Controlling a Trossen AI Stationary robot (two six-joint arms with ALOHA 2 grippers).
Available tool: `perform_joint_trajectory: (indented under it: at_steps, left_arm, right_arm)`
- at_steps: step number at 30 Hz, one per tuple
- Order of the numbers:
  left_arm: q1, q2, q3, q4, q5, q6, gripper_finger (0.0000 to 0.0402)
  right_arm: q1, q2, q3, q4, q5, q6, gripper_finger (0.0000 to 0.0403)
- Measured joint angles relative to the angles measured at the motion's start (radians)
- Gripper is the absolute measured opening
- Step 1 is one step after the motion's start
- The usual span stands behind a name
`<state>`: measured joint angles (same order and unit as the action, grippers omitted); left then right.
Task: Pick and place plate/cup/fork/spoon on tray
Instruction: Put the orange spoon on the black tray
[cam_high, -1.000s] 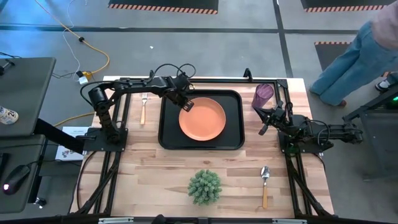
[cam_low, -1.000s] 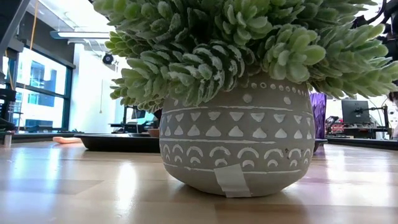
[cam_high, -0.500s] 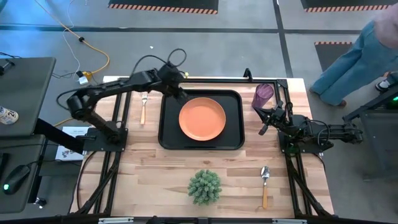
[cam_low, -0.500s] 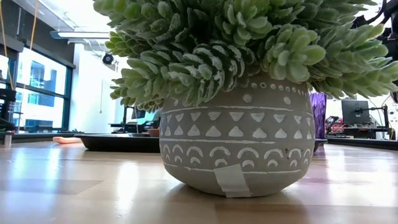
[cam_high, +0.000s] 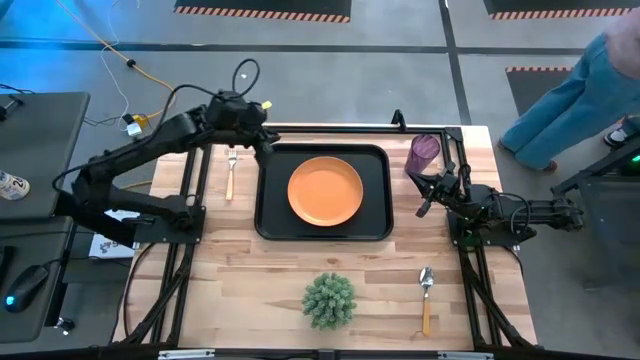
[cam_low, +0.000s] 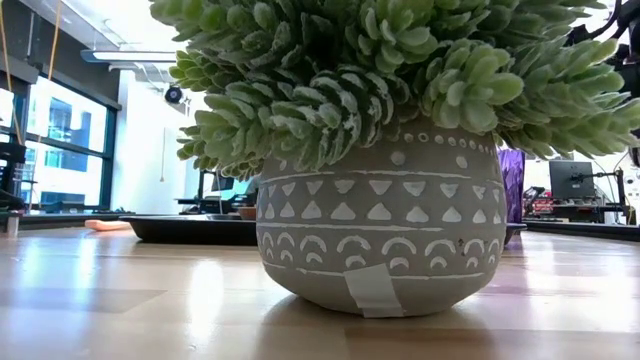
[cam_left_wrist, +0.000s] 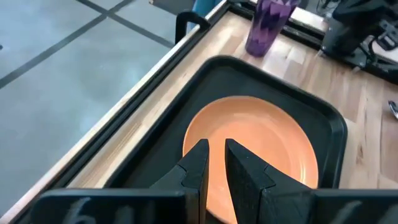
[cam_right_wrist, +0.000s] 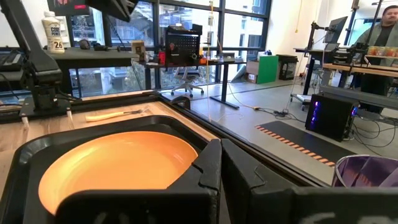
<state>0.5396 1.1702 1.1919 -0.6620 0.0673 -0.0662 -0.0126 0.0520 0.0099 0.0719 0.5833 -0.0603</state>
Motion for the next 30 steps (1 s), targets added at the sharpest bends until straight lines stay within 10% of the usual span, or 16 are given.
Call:
perform_joint_trajectory:
  at_steps: [15,30]
  left_arm:
    - [0.000,-0.220,-0.306,0.154,0.000,-0.127,0.0044]
    - [-0.061,-0.306,-0.434,0.311,0.001,-0.204,0.0044]
  right_arm:
    - [0.000,0.000,0.000,0.000,-0.005,0.004,0.0000]
    - [0.000,0.000,0.000,0.202,-0.371,0.123,0.0000]
